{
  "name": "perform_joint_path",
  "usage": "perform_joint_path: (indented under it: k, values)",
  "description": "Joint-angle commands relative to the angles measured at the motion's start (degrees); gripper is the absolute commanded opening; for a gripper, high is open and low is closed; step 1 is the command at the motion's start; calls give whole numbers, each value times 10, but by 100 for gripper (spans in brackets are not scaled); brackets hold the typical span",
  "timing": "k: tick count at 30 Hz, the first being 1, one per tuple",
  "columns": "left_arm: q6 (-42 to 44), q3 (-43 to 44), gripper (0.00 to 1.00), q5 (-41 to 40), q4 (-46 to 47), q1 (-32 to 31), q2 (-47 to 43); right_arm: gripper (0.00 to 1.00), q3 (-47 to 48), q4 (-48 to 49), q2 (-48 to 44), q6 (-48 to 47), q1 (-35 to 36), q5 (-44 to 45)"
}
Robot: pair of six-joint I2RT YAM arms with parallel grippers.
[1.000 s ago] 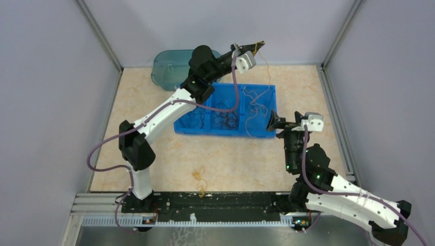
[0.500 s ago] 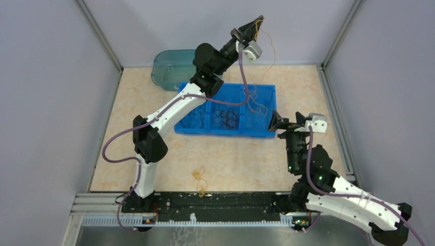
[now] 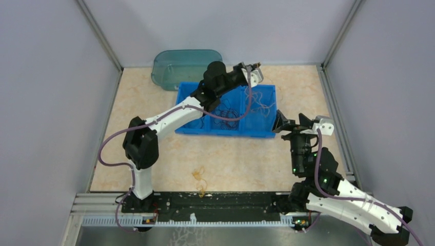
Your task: Untangle the cables
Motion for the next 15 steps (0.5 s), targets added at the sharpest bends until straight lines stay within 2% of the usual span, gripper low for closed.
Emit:
perform_joint_path:
  k: [1, 5, 8, 11, 15]
  values:
    - [-63, -23, 0, -33, -83, -10, -27, 84, 7, 2, -10, -1, -6, 9]
    - [-86, -6, 0, -72, -167, -13, -12, 84, 7, 3, -10, 2, -6, 10]
    - [-66, -4, 0, -97, -217, -17, -1, 84, 7, 3, -10, 2, -6, 13]
    - [-27, -13, 0, -107, -238, -19, 8, 84, 6, 2, -9, 2, -6, 16]
    - [-28, -24, 0, -93, -217, -18, 17, 83, 4, -7, -6, 13, -6, 26]
